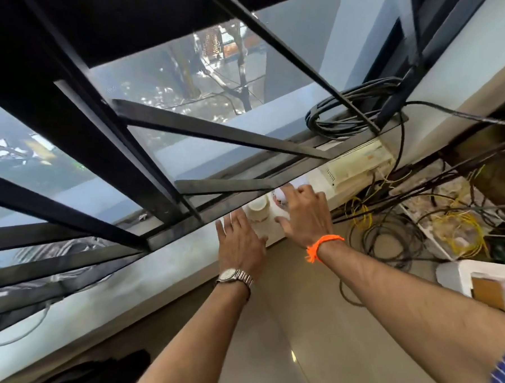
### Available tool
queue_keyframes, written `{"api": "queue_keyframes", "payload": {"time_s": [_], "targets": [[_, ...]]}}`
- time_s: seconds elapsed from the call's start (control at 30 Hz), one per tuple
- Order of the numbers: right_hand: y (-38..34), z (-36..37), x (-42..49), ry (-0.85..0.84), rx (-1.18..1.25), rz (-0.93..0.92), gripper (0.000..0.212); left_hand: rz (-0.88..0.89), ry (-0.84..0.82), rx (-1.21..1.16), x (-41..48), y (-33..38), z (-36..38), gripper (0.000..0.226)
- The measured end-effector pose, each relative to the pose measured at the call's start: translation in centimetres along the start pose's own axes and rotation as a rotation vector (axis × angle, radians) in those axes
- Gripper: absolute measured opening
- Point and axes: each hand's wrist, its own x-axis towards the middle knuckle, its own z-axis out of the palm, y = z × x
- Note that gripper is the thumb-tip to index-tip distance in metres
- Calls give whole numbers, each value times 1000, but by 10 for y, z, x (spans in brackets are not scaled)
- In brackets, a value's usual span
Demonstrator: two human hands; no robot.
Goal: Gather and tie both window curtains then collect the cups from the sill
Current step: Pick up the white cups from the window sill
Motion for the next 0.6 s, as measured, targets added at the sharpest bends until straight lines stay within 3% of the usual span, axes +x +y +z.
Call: {"api": "queue_keyframes", "payload": {"time_s": [0.2, 0.43, 0.6], "targets": [[23, 11, 10, -48, -11, -29, 70, -49, 76, -88, 24, 13, 8, 65], [31, 25, 20, -31, -14, -35, 65, -57, 137, -79, 42, 13, 25, 55], [32, 30, 24, 18, -19, -132, 71, -115, 290, -215, 40, 16, 29, 51]]}}
